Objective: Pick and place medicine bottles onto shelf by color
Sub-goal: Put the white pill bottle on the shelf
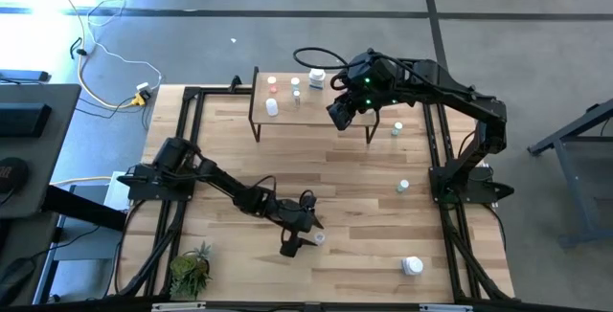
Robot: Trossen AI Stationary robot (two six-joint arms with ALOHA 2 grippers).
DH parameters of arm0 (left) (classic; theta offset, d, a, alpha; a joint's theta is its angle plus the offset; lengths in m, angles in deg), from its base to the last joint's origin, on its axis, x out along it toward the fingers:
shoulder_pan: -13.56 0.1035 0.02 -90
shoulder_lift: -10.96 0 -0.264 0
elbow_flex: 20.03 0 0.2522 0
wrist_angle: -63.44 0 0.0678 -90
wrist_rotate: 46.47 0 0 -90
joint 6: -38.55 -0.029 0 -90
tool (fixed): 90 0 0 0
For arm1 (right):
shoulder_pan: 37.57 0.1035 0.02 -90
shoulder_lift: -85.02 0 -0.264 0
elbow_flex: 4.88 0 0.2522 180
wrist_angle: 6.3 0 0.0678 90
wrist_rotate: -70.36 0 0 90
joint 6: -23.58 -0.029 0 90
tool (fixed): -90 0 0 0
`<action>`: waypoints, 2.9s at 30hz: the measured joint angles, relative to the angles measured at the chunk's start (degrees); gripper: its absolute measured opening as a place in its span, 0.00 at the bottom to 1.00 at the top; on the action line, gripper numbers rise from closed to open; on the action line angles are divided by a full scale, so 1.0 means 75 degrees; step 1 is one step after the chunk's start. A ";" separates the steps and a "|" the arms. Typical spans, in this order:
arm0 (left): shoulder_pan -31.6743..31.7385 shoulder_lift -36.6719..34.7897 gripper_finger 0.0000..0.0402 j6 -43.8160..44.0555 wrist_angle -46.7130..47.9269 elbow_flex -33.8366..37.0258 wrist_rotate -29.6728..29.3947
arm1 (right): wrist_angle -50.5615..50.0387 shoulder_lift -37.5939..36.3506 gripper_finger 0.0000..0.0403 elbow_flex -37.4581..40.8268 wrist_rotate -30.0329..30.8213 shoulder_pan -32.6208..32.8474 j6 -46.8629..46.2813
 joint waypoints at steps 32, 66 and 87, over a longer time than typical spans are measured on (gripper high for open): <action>-0.0038 0.0026 0.34 0.0135 -0.0452 -0.0012 0.0111 | -0.0006 0.0000 0.43 0.0000 -0.0003 0.0000 -0.0122; 0.3170 -0.3508 0.36 -0.0400 0.1819 -0.0017 -0.0421 | -0.0596 -0.1686 0.43 0.0000 0.1095 -0.0020 0.0422; 0.4288 -0.4241 0.36 0.0511 0.4345 -0.2404 -0.3521 | -0.1256 -0.1711 0.43 0.0000 0.1441 -0.0026 0.0907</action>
